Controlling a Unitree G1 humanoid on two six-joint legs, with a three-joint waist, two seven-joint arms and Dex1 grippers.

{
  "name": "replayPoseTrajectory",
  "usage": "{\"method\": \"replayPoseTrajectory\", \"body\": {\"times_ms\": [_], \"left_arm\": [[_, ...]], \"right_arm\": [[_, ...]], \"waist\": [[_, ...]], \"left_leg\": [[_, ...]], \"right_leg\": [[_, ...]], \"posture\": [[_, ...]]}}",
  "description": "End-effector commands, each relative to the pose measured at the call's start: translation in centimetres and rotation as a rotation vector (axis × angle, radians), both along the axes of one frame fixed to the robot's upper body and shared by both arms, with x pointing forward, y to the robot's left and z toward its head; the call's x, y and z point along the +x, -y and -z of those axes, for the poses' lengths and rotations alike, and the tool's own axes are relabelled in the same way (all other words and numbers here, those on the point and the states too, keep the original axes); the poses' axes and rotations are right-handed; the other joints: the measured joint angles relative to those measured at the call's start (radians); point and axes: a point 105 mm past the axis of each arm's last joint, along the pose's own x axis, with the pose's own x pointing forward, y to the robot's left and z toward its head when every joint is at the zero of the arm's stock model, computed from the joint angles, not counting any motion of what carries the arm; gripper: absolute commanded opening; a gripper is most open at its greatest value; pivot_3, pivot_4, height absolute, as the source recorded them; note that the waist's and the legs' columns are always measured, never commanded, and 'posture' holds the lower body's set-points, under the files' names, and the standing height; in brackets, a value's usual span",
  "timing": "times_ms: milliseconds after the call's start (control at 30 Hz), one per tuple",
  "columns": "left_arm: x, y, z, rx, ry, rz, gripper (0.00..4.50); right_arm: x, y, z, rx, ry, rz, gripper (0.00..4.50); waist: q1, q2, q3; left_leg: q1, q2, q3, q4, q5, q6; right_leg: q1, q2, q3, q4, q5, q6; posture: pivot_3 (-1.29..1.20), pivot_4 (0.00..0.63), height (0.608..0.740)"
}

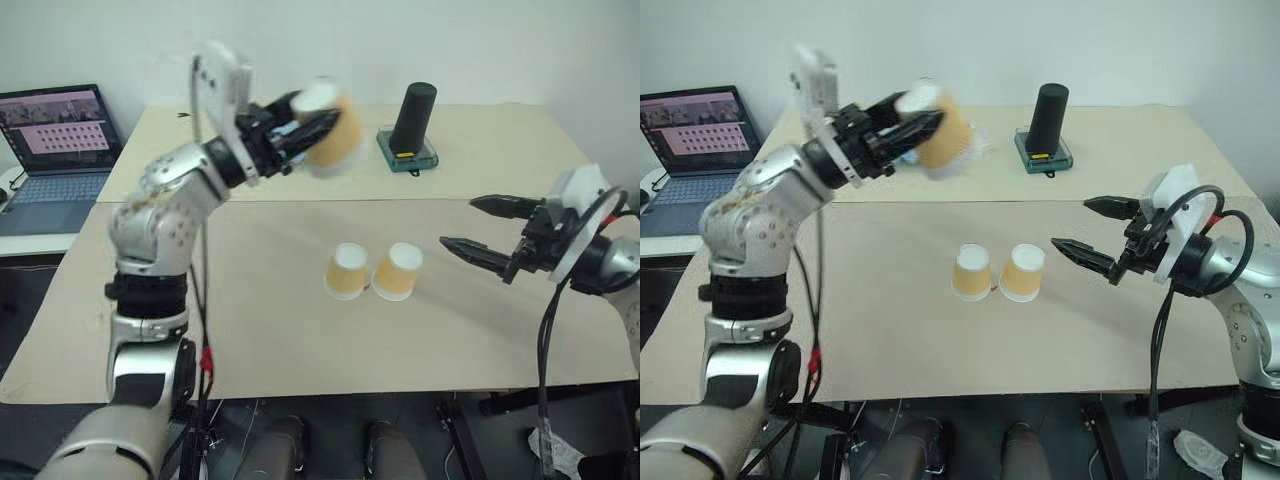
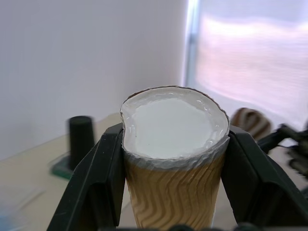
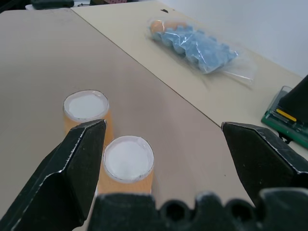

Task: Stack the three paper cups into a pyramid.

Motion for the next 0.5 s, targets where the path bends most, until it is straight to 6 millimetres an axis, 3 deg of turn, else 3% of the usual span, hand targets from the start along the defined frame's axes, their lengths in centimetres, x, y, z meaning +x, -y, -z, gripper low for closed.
{"method": "replayPoseTrajectory", "body": {"times_ms": [33, 200, 500], "left_arm": [[-1.8, 2.7, -1.3, 0.027, 0.005, 0.253, 2.27], [-0.2, 4.7, 1.8, 0.191, -0.012, 0.298, 2.27], [1.7, 5.0, 4.7, 0.333, -0.022, 0.29, 2.27]], "right_arm": [[-0.7, -0.2, -0.8, 0.001, 0.081, 0.039, 4.5], [-1.2, -0.1, -0.6, 0.03, 0.1, 0.099, 4.5], [-2.0, 0.5, 0.0, 0.063, 0.104, 0.178, 4.5]], "waist": [[-0.002, 0.0, 0.0], [-0.018, 0.0, 0.0], [-0.021, 0.0, 0.0]], "left_leg": [[0.0, 0.0, 0.0, 0.0, 0.0, 0.001], [0.001, 0.0, 0.0, 0.0, -0.002, 0.003], [0.0, 0.0, 0.0, 0.0, -0.002, 0.004]], "right_leg": [[0.0, 0.0, 0.0, 0.0, 0.0, 0.0], [0.0, 0.0, 0.001, 0.002, 0.0, 0.0], [-0.001, 0.0, 0.001, 0.004, 0.0, 0.0]], "posture": [[0.0, 0.15, 0.726], [0.0, 0.15, 0.726], [0.0, 0.15, 0.726]]}}
